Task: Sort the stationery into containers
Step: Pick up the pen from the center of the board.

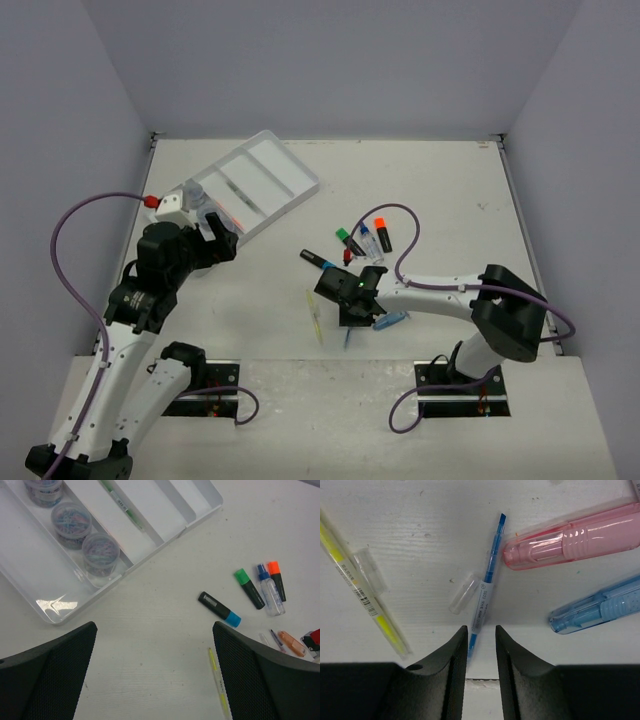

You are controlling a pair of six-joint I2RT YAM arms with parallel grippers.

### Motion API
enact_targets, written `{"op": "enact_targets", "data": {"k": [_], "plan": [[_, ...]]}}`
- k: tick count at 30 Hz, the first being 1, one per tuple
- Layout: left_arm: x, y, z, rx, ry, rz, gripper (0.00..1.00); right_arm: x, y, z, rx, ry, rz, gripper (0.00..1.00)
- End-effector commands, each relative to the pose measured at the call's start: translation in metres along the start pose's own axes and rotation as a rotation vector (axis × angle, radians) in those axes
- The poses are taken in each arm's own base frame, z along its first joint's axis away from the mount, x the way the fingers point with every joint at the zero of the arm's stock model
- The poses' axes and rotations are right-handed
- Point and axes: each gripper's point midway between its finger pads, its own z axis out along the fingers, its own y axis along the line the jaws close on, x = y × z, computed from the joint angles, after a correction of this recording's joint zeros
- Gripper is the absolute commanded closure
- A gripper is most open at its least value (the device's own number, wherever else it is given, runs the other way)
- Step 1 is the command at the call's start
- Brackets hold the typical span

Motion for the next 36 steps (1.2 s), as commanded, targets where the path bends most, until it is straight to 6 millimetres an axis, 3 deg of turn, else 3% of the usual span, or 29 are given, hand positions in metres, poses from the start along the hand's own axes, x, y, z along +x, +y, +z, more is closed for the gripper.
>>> {"op": "enact_targets", "data": {"k": [1,24,36], "plan": [[-0.001,-0.004,0.001,0.025,-0.003,0.036,0.00,-0.004,0.006,0.001,-0.009,-0.021,0.039,0.71],[0.001,-0.005,0.004,0.030,0.015,0.045,0.00,0.006,-0.008,0.021,0.043,-0.022,0.097,0.83],[0.003,-0.007,0.006,0.043,0.027,0.051,0.00,-0.021,-0.004,-0.005,0.032,-0.115,0.124,1.00]]}}
